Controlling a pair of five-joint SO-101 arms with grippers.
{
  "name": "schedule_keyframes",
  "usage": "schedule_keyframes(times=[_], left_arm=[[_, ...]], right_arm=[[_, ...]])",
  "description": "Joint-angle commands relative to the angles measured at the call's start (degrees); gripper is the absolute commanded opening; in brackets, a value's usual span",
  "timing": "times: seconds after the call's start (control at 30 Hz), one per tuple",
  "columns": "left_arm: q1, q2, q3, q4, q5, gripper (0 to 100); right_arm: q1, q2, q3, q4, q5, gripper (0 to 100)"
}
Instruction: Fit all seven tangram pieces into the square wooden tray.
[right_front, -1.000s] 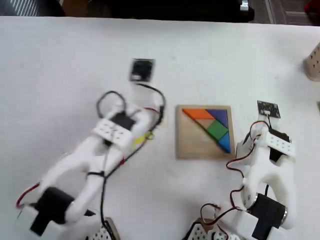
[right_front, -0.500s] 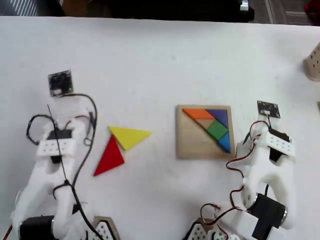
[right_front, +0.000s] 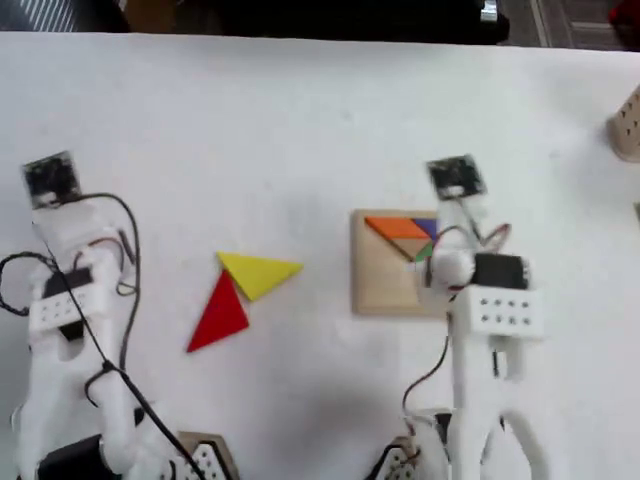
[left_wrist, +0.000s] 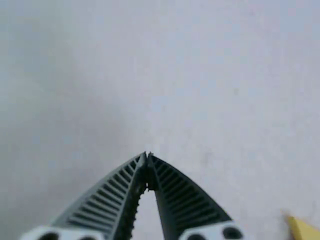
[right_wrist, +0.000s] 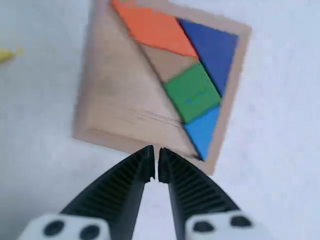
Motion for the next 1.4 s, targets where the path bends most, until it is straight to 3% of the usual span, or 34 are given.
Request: schedule_keyframes(times=[0.0,0.1,0.2,0.3,0.4,0.53,0.77,1.0,1.37], left_arm=[[-7.7,-1.9,-4.6,0.2,8.1,9],[-10.0,-1.9,-4.4,0.1,14.2,21],[-10.3,-1.9,-4.2,0.0,17.7,29],[-12.1,-1.9,-4.4,0.0,18.4,29],[-12.8,-1.6,-4.6,0.4,18.4,27],[-15.2,3.8,-9.1,2.3,18.4,27],[-17.4,17.0,-20.5,10.2,18.2,27],[-15.5,19.8,-21.9,8.0,18.3,27],[-15.3,19.9,-21.8,7.1,18.2,27]], right_arm=[[-14.1,-3.7,-1.6,-0.3,-2.1,2.2],[-25.6,-0.7,-1.1,-3.9,-5.5,4.4],[-34.4,5.4,-1.0,-7.5,-5.5,14.9],[-40.2,12.4,-1.9,-10.9,-3.3,22.6],[-43.5,19.2,-4.0,-12.9,2.7,23.1],[-44.7,26.0,-7.0,-15.3,8.9,23.9],[-44.5,30.5,-9.1,-20.8,18.5,35.1],[-46.5,31.7,-10.8,-22.8,19.8,35.1],[-46.3,47.7,-24.4,-21.2,23.6,35.1]])
